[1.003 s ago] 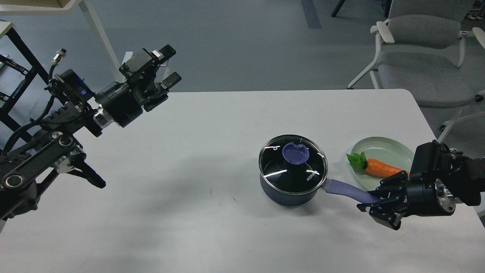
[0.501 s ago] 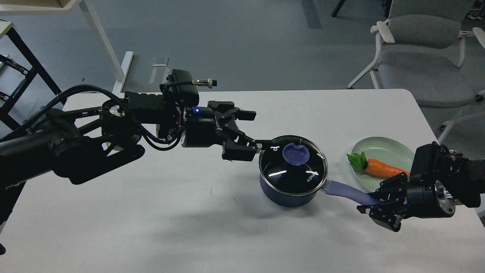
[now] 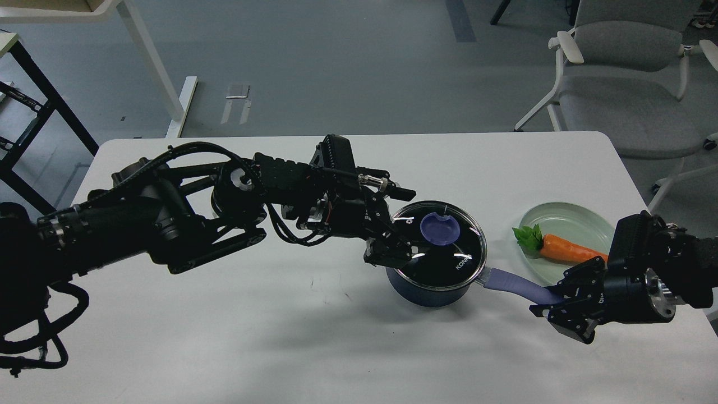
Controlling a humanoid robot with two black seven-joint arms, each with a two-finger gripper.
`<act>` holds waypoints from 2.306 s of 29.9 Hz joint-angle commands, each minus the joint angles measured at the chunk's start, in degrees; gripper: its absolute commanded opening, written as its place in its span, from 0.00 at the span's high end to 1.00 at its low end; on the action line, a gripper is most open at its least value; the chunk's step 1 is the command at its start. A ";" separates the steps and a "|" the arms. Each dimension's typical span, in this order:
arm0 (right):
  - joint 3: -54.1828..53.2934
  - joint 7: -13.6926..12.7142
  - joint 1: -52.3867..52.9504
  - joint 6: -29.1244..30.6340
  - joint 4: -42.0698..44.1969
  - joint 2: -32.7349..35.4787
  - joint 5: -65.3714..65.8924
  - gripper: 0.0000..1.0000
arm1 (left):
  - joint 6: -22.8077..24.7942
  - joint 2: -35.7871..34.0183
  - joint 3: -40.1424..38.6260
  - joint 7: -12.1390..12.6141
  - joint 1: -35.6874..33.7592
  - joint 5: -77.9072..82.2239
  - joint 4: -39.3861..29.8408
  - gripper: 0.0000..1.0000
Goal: Open pot lid
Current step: 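Raise the left arm and reach over the saucepan toward the purple lid knob, then grasp the purple knob of the glass lid with the left gripper and lift, then carry the glass lid away from the pan and lower it onto the table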
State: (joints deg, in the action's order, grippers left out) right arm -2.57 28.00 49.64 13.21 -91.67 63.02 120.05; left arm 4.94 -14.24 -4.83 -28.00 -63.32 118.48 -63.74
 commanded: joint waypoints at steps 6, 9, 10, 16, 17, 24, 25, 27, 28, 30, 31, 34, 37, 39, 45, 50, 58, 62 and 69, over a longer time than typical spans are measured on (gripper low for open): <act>0.02 0.00 -0.07 -0.02 0.00 0.00 0.01 0.72 | -0.01 4.48 2.28 0.00 -1.01 0.08 5.56 0.01; 0.02 0.00 -0.07 0.06 0.00 0.00 0.01 0.72 | 0.16 5.19 2.46 0.00 -0.93 -0.09 5.56 0.01; 0.02 0.00 -0.07 -0.02 0.00 -0.09 0.01 0.72 | 0.16 5.36 2.46 0.00 -0.93 -0.18 5.65 0.01; 0.02 0.00 -0.07 -0.02 0.00 0.00 0.01 0.71 | 0.07 8.00 2.46 0.00 -0.84 -0.53 8.72 0.01; 0.02 0.00 -0.07 -0.02 0.00 0.00 0.01 0.71 | 0.07 8.52 2.46 0.00 -0.92 -0.53 9.16 0.01; 0.02 0.00 -0.33 -0.02 0.00 0.00 0.00 0.71 | -0.10 10.46 2.55 0.00 -0.66 -0.44 11.62 0.01; 0.02 0.00 -0.33 -0.02 0.00 0.00 0.01 0.70 | -0.19 10.55 2.55 0.00 -0.57 -0.44 11.89 0.01; 0.02 0.00 -0.33 -0.02 0.00 0.00 -0.08 0.70 | -0.19 10.64 2.55 0.00 -0.40 -0.44 12.24 0.01; 0.02 0.00 -0.33 -0.02 0.00 0.00 0.00 0.70 | -0.19 10.81 2.55 0.00 -0.40 -0.44 12.33 0.01; 0.02 0.00 -0.33 -0.02 0.00 0.00 -0.08 0.70 | -0.19 11.17 2.55 0.00 -0.31 -0.53 12.42 0.03; 0.02 0.00 -0.33 -0.02 0.00 0.00 -0.08 0.70 | -0.19 11.25 2.55 0.00 -0.31 -0.53 12.42 0.04; 0.02 0.00 -0.33 -0.02 0.00 0.09 -0.08 0.70 | -0.19 11.43 2.55 0.00 -0.22 -0.71 12.50 0.13; 0.02 0.00 -0.33 -0.02 0.00 0.09 -0.08 0.70 | -0.19 11.43 2.55 0.00 -0.22 -0.71 12.50 0.24; 0.02 0.00 -0.33 -0.02 0.00 0.09 -0.08 0.70 | -0.28 11.43 2.55 0.00 -0.22 -0.62 12.50 0.36; 0.02 0.00 -0.51 -0.02 0.00 0.09 -0.17 0.70 | -1.41 11.43 2.46 0.00 -0.22 -0.62 12.50 0.69; 0.02 0.00 -0.51 -0.02 0.00 0.18 -0.17 0.70 | -2.39 11.17 2.20 0.00 -1.36 -0.79 11.54 0.69; 0.02 0.00 -0.59 -0.02 0.00 0.88 -0.43 0.70 | -6.86 -0.42 2.11 0.00 -5.67 -7.56 2.76 0.67; 0.02 0.00 -0.59 -0.02 0.00 0.88 -0.43 0.70 | -9.15 -11.13 2.20 0.00 -5.32 -8.96 -2.25 0.67; 0.02 0.00 -0.51 -0.11 0.00 1.14 -0.52 0.70 | -9.94 -29.77 2.37 0.00 2.84 -13.71 -9.11 0.67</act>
State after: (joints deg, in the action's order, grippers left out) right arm -2.55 28.00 49.03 13.10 -91.66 64.24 119.54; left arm -4.32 -38.24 -2.48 -28.01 -63.80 105.93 -71.39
